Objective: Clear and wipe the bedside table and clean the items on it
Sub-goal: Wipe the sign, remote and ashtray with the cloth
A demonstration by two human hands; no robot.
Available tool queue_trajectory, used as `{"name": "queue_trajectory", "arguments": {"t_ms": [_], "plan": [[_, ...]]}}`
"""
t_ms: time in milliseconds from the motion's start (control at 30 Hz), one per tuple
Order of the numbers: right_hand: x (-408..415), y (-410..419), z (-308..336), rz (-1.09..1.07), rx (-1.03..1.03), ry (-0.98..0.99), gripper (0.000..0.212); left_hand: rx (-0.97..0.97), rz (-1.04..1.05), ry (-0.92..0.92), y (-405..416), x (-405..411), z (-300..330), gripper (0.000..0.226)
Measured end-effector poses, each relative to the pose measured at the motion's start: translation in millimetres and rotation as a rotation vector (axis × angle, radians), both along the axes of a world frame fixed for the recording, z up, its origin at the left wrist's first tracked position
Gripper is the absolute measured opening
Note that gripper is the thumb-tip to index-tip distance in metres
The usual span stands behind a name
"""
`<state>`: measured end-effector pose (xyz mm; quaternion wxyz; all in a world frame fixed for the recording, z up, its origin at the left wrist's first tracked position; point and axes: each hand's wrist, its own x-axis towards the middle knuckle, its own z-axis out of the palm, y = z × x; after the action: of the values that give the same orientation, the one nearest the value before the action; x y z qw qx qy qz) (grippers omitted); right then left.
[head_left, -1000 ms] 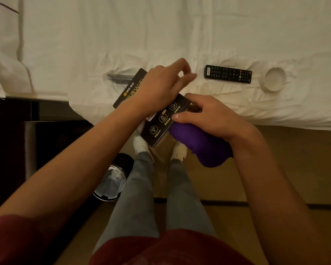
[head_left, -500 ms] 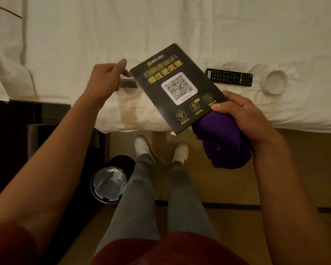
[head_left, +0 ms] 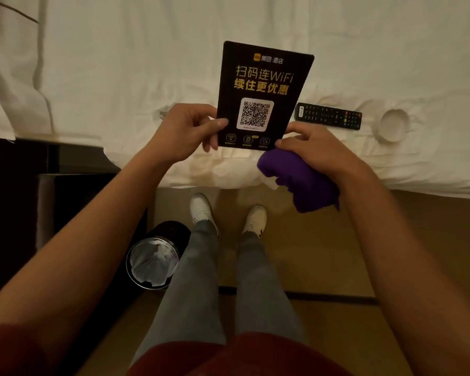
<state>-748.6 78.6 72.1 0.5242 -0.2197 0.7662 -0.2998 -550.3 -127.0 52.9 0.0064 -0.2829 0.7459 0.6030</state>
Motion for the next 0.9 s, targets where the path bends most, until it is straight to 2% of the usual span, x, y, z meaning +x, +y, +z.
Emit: {"name": "queue_trajectory", "arguments": {"t_ms": [100, 233, 367, 633, 900], "plan": [[-5.8, -11.2, 0.4, -0.105, -0.022, 0.082, 0.008, 0.016, 0.033, -0.028, 1.5, -8.7, -7.7, 0.019], [-4.5, -26.6, -4.9, -0.215, -0.042, 0.156, 0.013, -0.030, 0.063, -0.077, 9.2, -18.6, -18.3, 0.021], [-2.1, -34.5, -7.5, -0.257, -0.064, 0.140, 0.020, -0.101, 0.079, -0.149, 15.0, -20.4, -29.5, 0.022], [-1.9, -40.6, -13.3, -0.277, -0.044, 0.142, 0.016, -0.109, 0.046, -0.285, 18.2, -23.9, -44.8, 0.022], [-0.5, -37.1, -19.0, -0.260, -0.042, 0.145, 0.020, -0.086, 0.085, -0.254, 24.5, -22.9, -45.5, 0.036]]}}
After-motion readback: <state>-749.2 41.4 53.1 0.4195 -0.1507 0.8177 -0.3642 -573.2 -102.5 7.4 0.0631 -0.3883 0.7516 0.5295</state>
